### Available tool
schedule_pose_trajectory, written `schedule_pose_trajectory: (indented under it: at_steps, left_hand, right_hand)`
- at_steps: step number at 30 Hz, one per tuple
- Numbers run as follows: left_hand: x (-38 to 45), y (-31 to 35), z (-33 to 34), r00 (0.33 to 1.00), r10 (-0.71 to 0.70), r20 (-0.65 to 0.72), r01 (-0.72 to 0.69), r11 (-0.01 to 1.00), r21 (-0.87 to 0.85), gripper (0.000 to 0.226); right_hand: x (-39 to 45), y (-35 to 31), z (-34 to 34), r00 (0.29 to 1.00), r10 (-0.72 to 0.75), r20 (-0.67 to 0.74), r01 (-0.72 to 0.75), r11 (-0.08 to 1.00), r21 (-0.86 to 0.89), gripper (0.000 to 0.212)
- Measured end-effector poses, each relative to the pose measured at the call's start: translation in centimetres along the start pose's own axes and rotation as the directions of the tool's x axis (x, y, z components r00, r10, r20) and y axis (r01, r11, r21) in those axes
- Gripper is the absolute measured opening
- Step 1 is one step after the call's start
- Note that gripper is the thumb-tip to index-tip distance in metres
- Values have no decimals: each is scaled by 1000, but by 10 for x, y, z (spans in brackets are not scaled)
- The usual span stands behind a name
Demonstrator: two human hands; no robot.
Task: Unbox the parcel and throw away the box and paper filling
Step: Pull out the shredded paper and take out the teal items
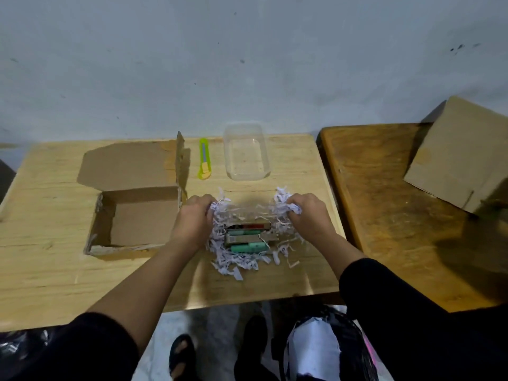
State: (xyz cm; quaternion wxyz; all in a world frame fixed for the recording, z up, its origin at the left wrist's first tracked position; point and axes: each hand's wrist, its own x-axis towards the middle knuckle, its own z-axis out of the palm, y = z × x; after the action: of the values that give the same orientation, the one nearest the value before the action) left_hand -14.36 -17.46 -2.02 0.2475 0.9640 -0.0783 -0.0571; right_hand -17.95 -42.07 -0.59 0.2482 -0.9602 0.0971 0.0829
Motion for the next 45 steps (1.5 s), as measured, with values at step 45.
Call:
schedule_pose_trajectory:
  at_steps: [45]
  left_hand:
    - [-16, 14, 45, 993, -86, 78, 104, 955, -277, 51]
  right_hand:
    - [14, -23, 37, 952, -299, 62, 299, 954, 6, 31]
